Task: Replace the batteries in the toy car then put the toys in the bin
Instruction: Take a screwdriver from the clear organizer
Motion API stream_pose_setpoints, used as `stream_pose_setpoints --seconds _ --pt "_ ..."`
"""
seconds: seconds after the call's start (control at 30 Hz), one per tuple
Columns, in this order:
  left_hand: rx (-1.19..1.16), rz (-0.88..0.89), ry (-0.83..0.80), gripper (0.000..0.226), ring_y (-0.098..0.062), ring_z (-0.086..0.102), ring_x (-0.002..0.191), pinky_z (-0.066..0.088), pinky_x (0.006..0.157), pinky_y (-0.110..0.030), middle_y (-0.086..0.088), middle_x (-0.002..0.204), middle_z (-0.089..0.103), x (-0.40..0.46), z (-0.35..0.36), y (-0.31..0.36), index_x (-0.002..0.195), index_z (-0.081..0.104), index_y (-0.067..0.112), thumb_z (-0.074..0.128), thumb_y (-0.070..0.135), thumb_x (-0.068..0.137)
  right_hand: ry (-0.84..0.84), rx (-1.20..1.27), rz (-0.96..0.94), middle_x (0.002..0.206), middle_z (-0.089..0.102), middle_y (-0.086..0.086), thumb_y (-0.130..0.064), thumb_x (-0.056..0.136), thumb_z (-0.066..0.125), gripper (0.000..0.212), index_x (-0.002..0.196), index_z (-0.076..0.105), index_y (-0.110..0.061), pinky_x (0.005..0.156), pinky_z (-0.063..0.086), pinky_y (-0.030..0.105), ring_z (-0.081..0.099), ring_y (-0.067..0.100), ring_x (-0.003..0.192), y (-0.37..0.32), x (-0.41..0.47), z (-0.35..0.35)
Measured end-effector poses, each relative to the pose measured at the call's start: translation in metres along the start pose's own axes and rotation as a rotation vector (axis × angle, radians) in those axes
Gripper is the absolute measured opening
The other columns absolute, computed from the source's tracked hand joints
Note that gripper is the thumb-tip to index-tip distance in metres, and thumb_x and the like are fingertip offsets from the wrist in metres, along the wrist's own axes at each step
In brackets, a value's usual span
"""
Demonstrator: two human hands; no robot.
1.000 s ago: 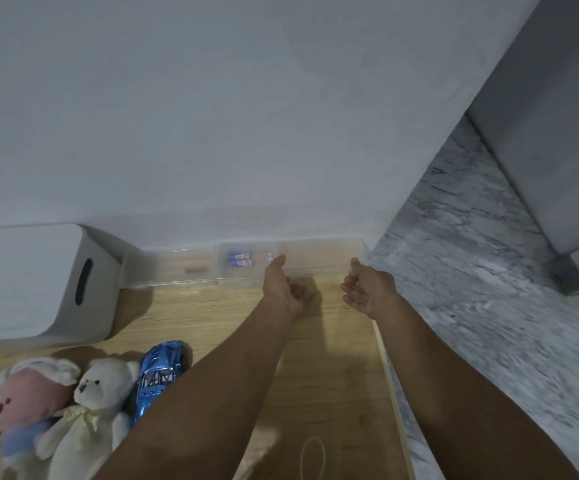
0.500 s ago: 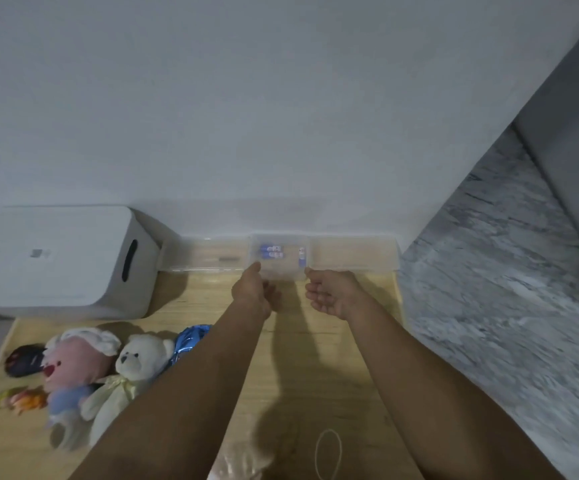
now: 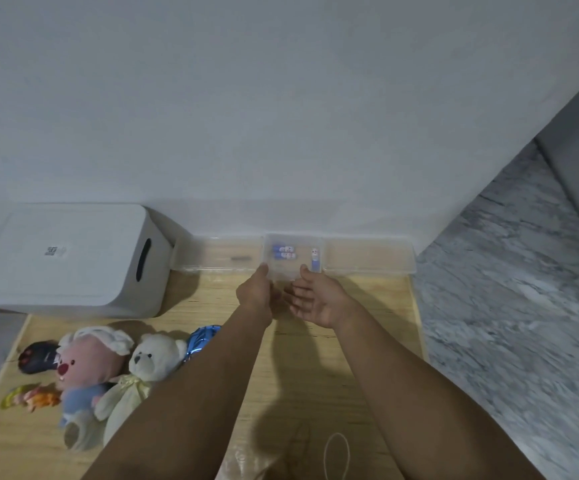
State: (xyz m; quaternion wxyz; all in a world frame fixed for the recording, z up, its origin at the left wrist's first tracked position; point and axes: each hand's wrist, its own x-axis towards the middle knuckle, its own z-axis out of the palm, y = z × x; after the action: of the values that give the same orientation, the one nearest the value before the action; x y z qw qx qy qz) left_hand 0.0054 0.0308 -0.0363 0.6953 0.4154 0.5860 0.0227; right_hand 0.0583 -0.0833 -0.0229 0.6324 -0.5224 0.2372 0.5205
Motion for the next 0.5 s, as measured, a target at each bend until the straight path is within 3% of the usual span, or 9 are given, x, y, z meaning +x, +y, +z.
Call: stream_pose_setpoints --seconds 0.13,0.23,0.3,0.4,0.5 --pt "0.026 0.022 -0.004 0.032 -0.022 0.051 0.057 0.042 0.049 -0.028 -0.012 0.078 0.059 -0.005 -0.001 0.001 0.087 0.061 0.003 0.063 0.035 0.089 0.051 -0.078 -0.060 0.111 0.067 0.006 -0.045 0.094 0.056 0.045 0.112 0.062 -0.005 0.081 0.054 0.036 0.066 0.021 0.094 0.001 0.004 -0.002" --pt "0.034 0.012 -0.001 0.032 -0.022 0.050 0.056 0.041 0.049 -0.028 -0.011 0.077 0.059 -0.007 0.000 0.001 0.084 0.061 0.004 0.063 0.036 0.089 0.100 -0.148 -0.102 0.108 0.068 0.006 -0.049 0.094 0.054 0.044 0.105 0.064 -0.007 0.077 0.054 0.036 0.067 0.021 0.093 0.002 0.005 -0.002" --pt "0.037 0.011 -0.001 0.034 -0.024 0.054 0.062 0.042 0.053 -0.028 -0.012 0.082 0.062 -0.007 0.001 0.001 0.092 0.063 0.002 0.062 0.036 0.090 0.138 -0.145 -0.132 0.103 0.070 0.006 -0.045 0.095 0.054 0.036 0.095 0.063 -0.010 0.075 0.054 0.035 0.067 0.022 0.092 0.004 0.005 0.001" --pt "0.032 0.013 -0.009 0.040 -0.030 0.063 0.082 0.047 0.064 -0.031 -0.016 0.102 0.068 -0.002 0.002 0.000 0.104 0.064 0.001 0.062 0.037 0.089 0.166 -0.093 -0.149 0.102 0.071 0.007 -0.040 0.097 0.052 0.030 0.097 0.063 -0.012 0.073 0.055 0.035 0.068 0.024 0.093 0.004 0.004 0.008" --pt "0.015 0.008 -0.071 0.046 -0.027 0.060 0.078 0.046 0.063 -0.032 -0.014 0.101 0.065 -0.004 -0.002 0.003 0.114 0.062 0.003 0.059 0.041 0.090 0.196 -0.093 -0.159 0.096 0.071 0.007 -0.040 0.098 0.051 0.030 0.096 0.061 -0.013 0.069 0.055 0.032 0.069 0.020 0.081 0.004 0.000 0.014"
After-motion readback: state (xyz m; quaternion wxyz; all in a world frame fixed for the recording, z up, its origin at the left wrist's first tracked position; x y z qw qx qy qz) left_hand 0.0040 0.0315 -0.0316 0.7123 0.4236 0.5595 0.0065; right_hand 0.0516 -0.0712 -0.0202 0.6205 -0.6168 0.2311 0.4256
